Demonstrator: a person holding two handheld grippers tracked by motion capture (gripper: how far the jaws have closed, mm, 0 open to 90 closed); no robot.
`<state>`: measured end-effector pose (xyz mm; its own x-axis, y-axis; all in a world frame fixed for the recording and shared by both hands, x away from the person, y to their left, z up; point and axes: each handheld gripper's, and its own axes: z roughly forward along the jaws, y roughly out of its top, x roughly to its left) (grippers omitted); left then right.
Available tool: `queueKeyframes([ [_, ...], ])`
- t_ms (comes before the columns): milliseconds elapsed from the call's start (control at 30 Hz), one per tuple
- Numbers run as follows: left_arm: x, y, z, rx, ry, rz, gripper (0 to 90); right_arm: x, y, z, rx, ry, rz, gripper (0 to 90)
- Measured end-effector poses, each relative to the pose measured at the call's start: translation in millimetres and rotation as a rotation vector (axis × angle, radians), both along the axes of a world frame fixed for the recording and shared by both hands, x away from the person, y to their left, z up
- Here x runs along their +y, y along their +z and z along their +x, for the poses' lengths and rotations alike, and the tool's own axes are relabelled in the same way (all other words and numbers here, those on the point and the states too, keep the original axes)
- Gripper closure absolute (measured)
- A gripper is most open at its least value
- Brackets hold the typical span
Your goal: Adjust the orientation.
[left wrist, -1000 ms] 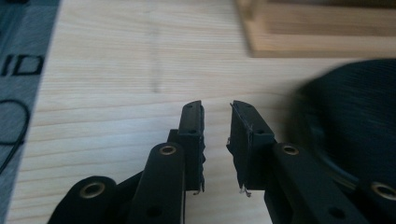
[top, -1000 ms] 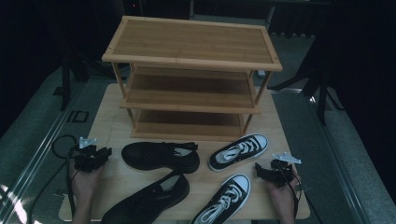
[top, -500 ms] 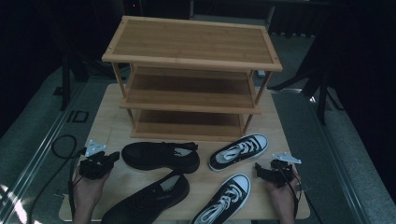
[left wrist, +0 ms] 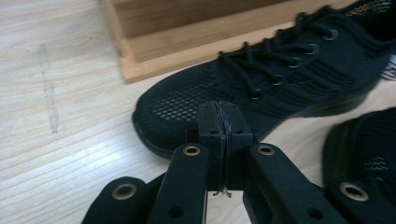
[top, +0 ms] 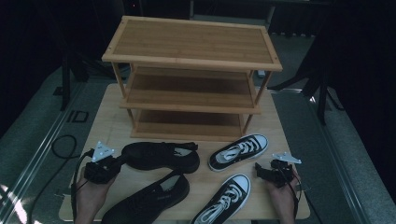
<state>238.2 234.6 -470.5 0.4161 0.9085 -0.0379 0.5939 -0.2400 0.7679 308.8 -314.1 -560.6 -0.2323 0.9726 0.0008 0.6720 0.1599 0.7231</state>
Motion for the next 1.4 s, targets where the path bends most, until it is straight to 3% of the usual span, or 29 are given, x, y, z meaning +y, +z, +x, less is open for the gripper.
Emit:
queueKeyframes([
  [300, -22.2, 9.7, -15.0, 0.003, -0.097, -0.001, 87.9, 0.0, 0.0, 0.0, 0.000, 0.000, 0.000, 14.5],
  [967, -71.5, 16.6, -23.1, 0.033, -0.269, -0.011, 82.8, 0.0, 0.0, 0.0, 0.000, 0.000, 0.000, 14.5],
  [1400, -87.7, 10.3, -32.9, 0.080, -0.323, 0.035, 75.3, 0.0, 0.0, 0.0, 0.000, 0.000, 0.000, 14.5],
])
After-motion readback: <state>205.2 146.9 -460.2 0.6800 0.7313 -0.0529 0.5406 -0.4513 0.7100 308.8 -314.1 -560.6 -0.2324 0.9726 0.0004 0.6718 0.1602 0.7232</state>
